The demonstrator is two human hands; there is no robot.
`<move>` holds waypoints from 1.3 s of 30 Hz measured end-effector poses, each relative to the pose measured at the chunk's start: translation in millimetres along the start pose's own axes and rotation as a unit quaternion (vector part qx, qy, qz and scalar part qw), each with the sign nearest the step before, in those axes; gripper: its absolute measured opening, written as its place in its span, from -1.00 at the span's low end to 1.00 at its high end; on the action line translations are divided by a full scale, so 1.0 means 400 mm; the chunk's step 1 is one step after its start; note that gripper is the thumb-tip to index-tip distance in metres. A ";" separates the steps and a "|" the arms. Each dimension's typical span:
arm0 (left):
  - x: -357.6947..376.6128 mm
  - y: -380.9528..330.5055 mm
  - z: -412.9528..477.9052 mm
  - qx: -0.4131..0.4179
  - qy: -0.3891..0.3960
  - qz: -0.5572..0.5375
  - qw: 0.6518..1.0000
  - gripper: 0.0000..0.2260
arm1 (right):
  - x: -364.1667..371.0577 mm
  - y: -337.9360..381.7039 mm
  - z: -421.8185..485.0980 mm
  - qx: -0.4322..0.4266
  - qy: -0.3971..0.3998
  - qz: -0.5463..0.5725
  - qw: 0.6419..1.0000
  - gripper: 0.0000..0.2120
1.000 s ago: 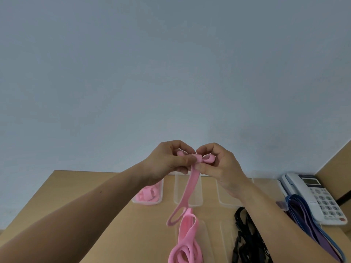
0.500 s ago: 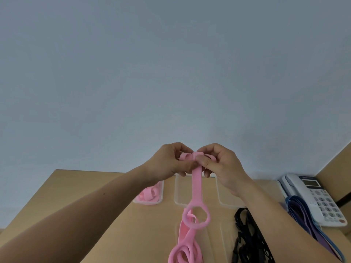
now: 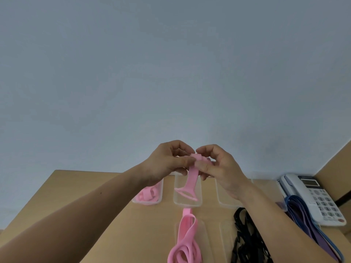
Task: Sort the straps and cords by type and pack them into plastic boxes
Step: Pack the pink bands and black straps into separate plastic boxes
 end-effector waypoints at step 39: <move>0.022 -0.013 0.003 0.056 0.019 0.082 0.995 -0.72 | -0.013 -0.007 0.000 0.031 0.009 0.001 0.999 -0.70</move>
Point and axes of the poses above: each hand's wrist, its own z-axis towards the middle knuckle, its own x-axis out of the palm, y = z × x, the point moved 9 cm from there along z, towards the middle knuckle, and after that the axes turned 13 degrees about -z, right-handed, at the moved point
